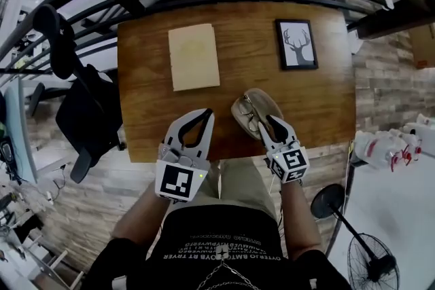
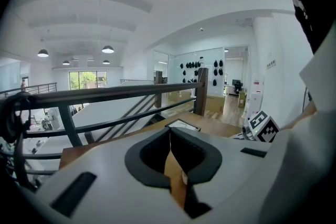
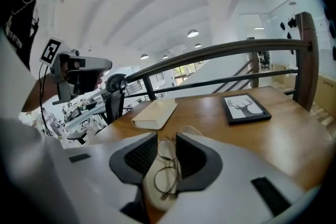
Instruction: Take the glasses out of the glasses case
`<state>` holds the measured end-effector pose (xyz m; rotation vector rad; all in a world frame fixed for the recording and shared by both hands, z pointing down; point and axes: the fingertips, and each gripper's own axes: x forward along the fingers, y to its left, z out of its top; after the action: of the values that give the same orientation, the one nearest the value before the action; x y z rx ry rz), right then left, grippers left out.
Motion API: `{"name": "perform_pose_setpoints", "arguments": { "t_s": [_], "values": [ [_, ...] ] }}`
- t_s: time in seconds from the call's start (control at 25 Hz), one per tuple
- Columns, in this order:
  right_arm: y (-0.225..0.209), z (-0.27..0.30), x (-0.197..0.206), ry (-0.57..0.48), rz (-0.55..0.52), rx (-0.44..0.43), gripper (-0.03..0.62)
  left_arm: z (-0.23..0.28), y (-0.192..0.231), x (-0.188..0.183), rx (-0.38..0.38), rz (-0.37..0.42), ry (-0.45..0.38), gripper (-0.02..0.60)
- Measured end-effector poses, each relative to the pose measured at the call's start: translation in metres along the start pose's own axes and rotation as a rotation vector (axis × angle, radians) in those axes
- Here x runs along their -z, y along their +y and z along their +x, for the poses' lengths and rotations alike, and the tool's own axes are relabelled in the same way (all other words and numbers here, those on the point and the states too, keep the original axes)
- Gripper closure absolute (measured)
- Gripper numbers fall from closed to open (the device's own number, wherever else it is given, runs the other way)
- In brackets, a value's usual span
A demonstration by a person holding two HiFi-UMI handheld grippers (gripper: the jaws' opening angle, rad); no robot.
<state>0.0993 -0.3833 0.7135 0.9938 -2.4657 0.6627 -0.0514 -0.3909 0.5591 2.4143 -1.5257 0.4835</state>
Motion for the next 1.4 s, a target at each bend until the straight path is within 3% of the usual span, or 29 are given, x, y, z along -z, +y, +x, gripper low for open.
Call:
{"name": "perform_pose_setpoints", "arguments": {
  "t_s": [0.52, 0.72, 1.4],
  "values": [
    [-0.02, 0.056, 0.051, 0.182, -0.007, -0.017, 0.484, 0.017, -0.005, 0.025, 0.017, -0.039, 0.042, 0.552],
    [-0.024, 0.062, 0.06, 0.255, -0.033, 0.024, 0.563, 0.013, -0.011, 0.024, 0.026, -0.026, 0.043, 0.552],
    [-0.01, 0.017, 0.021, 0.139, -0.003, 0.078, 0.566, -0.044, -0.004, -0.011, 0.01, -0.061, -0.024, 0.552]
  ]
}}
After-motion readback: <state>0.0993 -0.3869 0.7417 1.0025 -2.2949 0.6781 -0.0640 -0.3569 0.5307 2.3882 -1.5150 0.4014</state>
